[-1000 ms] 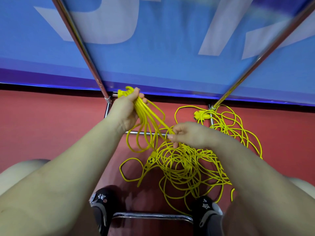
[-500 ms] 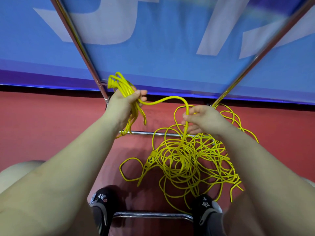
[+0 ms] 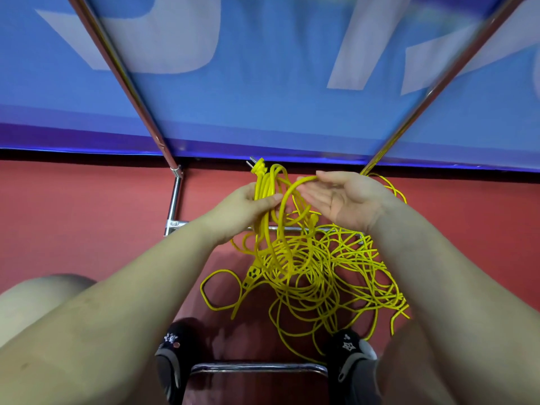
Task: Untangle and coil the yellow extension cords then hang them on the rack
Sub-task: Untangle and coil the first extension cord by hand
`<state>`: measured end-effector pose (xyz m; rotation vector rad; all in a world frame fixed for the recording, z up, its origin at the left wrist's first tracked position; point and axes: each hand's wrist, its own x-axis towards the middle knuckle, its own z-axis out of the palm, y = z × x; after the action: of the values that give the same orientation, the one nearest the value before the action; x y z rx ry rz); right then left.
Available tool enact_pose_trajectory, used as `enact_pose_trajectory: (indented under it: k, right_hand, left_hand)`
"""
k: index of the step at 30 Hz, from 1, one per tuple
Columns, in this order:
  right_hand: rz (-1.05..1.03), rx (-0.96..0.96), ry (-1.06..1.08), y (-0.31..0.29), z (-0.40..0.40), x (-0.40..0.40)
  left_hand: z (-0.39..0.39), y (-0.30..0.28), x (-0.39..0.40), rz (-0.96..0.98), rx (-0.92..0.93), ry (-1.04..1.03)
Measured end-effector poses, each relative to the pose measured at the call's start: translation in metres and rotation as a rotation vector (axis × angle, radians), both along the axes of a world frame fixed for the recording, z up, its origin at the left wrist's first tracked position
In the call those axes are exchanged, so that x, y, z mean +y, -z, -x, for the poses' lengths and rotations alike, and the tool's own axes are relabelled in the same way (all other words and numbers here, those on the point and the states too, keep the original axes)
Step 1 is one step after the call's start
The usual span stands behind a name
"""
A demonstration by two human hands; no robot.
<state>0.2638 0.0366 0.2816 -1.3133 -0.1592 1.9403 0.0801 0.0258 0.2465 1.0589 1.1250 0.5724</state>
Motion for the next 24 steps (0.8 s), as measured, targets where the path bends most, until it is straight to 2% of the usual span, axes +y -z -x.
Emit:
enact_pose_trajectory:
  k: [4,7,9,12,14,19,22,24]
  right_hand:
    - [-0.021,0.054,0.033,-0.005,-0.001,0.001]
    - [-0.067,0.011,-0.024,-0.008,0.001,0.000]
    - [-0.153,-0.229,-0.204,-0.005,0.005,-0.003]
    - [-0.360,-0.897,-0.642,0.008,0.009,-0.010]
    - [-0.481,-1.137,-0.901,0.019,0.011,-0.014]
    - [-0.557,-1.185,-1.232,0.035,0.016,-0.022]
    - [-0.575,-1.231,-1.248,0.036,0.014,-0.022]
    - [-0.554,-1.183,-1.144,0.034,0.011,-0.019]
  left_hand:
    - [-0.002,0.000,0.000,-0.040,-0.032,0.041]
    - [-0.003,0.001,0.002,-0.016,-0.061,-0.067]
    - [-0.003,0.000,0.004,0.023,-0.079,-0.185]
    - [0.002,0.000,0.009,0.072,-0.159,-0.331]
    - [0.005,-0.001,0.013,0.108,-0.221,-0.403]
    - [0.011,-0.004,0.021,0.153,-0.354,-0.536]
    - [0.015,-0.001,0.024,0.135,-0.324,-0.526]
    - [0.016,-0.001,0.025,0.141,-0.326,-0.543]
